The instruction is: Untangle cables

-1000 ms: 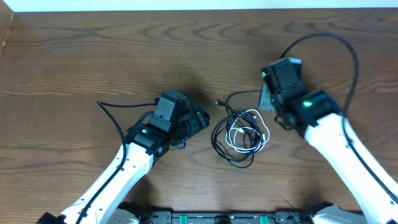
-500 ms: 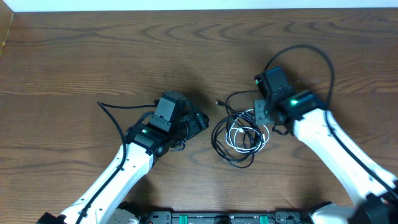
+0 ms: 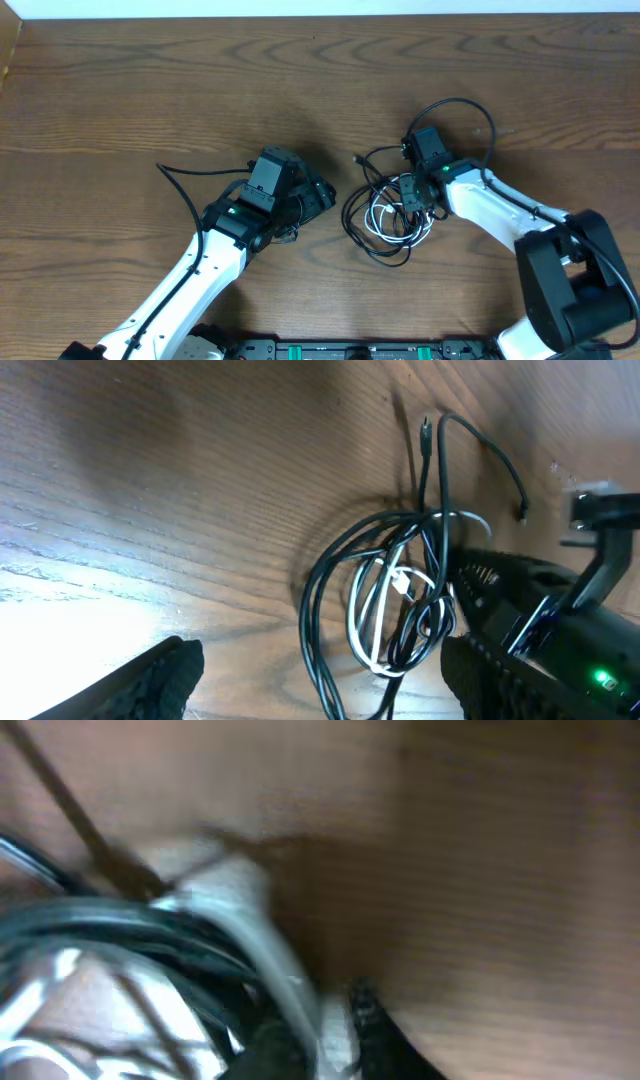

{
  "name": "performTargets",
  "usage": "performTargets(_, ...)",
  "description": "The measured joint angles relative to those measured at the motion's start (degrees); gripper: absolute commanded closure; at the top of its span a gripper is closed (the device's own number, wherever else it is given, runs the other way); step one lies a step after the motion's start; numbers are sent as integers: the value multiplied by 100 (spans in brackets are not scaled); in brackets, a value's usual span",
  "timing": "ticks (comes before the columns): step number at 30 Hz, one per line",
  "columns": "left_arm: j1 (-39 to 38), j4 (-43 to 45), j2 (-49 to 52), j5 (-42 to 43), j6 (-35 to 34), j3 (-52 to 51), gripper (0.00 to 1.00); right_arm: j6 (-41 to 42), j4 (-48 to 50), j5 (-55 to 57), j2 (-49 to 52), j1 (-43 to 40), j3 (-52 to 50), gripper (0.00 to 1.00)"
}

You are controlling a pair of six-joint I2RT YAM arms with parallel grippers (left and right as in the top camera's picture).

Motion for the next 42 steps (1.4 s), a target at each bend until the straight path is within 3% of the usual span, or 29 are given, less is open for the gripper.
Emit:
performTargets(4, 0, 0, 0, 0, 2, 0, 17, -122, -76, -9, 7, -2, 39, 99)
performTargets(8, 0, 2, 0, -2, 2, 0, 17, -181, -828, -11, -55, -17, 247, 99)
performTargets(14, 0, 2, 0, 0, 2, 0, 17, -321, -1808, -37, -872, -83, 1305, 99)
performTargets(20, 0, 2, 0, -2, 2, 0, 17, -356, -1596, -953, -1637, -72, 1906, 99)
performTargets(30, 0, -90, 0, -2, 2, 0, 17, -345, -1521, -1397, -619, 114, 1904, 99)
performTargets(31, 0, -116, 0, -2, 2, 0, 17, -345, -1532, -1416, -507, 114, 1899, 92)
performTargets(32, 0, -127, 0, -2, 2, 0, 17, -345, -1545, -1432, -435, 114, 1897, 78)
performTargets(36, 0, -127, 0, -2, 2, 0, 17, -321, -1722, -1335, -361, 114, 1886, 53)
performTargets(42, 0, -129, 0, -66, 2, 0, 17, 199, -2277, -765, -363, 94, 1884, 44)
